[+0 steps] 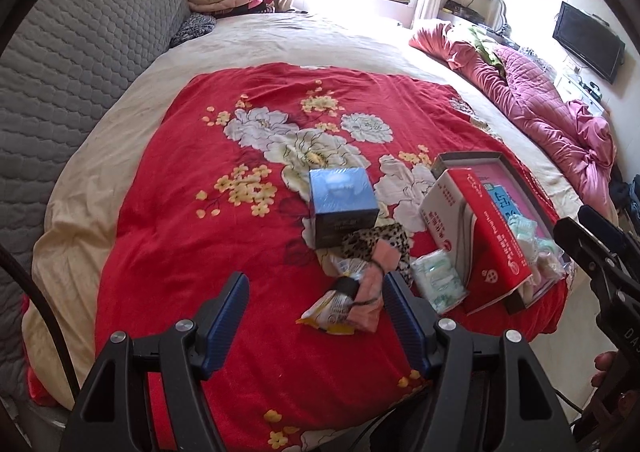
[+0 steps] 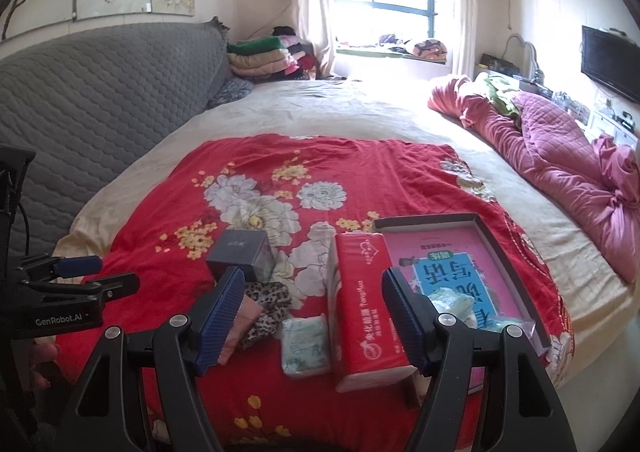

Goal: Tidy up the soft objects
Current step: 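Move both grippers back over the remaining pile of items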

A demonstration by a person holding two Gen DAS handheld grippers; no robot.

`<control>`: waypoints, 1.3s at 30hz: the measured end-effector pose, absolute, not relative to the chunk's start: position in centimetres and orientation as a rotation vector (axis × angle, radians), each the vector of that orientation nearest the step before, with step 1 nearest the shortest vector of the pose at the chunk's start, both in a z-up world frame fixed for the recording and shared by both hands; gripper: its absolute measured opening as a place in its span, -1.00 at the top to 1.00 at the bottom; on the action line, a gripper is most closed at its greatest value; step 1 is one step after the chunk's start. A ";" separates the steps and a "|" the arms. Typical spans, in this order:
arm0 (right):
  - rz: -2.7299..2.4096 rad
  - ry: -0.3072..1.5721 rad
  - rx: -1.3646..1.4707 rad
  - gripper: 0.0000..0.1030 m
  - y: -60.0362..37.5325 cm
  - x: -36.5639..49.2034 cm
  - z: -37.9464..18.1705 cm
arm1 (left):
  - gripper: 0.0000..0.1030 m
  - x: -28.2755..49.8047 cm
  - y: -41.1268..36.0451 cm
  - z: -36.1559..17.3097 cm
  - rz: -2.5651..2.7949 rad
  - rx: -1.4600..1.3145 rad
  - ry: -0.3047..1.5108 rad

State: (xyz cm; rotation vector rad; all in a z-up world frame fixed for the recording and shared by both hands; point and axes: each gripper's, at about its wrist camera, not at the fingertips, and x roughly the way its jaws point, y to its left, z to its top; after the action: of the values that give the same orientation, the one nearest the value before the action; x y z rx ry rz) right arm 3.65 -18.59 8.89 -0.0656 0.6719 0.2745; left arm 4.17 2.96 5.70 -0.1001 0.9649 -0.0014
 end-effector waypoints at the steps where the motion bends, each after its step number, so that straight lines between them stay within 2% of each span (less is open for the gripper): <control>1: 0.277 0.678 -0.071 -0.41 -18.3 3.6 8.8 | -0.33 4.1 3.0 5.6 -0.003 -0.100 0.966; 13: 0.314 0.704 -0.109 -0.41 -15.9 3.4 7.7 | -0.33 3.9 3.9 5.0 0.001 -0.120 0.970; 28: 0.342 0.786 -0.145 -0.41 -13.1 3.8 4.3 | -0.33 4.2 4.6 1.5 -0.016 -0.133 1.018; 39: 0.385 0.914 -0.097 -0.41 -10.8 4.9 0.3 | -0.33 5.1 6.1 -3.6 0.001 -0.153 1.114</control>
State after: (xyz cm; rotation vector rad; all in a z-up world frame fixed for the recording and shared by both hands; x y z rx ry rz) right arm 4.87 -10.79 0.28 -0.0975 0.9140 0.3852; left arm 5.07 6.07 -3.62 -0.1530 1.1139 0.0010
